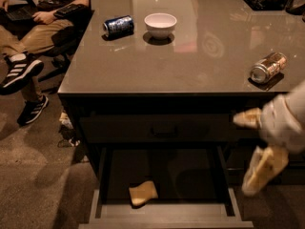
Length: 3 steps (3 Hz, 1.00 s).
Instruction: Pick sponge from middle drawer and place on counter
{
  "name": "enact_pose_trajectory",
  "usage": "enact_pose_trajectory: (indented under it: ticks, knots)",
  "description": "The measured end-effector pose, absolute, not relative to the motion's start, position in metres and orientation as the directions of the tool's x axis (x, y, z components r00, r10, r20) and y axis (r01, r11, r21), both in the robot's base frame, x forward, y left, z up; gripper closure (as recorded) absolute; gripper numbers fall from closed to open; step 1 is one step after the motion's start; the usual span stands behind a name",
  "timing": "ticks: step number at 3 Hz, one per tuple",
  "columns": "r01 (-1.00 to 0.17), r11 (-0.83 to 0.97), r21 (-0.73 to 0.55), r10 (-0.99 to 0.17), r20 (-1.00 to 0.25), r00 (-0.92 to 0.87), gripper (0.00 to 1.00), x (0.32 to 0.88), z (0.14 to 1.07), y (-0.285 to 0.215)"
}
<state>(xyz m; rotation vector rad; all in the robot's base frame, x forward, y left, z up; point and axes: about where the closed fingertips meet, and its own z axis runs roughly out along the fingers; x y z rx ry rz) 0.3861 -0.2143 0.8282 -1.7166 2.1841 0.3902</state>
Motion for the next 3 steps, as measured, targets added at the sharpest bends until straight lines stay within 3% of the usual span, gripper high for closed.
enact_pose_trajectory:
  ticks: [1,3]
  knots:
    - [-0.968,0.230,0.098,-0.790,-0.562,-0.245,0.00,0.360,0.771,-0.205]
    - [-0.969,0.212,0.126,-0.783,-0.572,-0.246,0.00,0.370,0.735,-0.202]
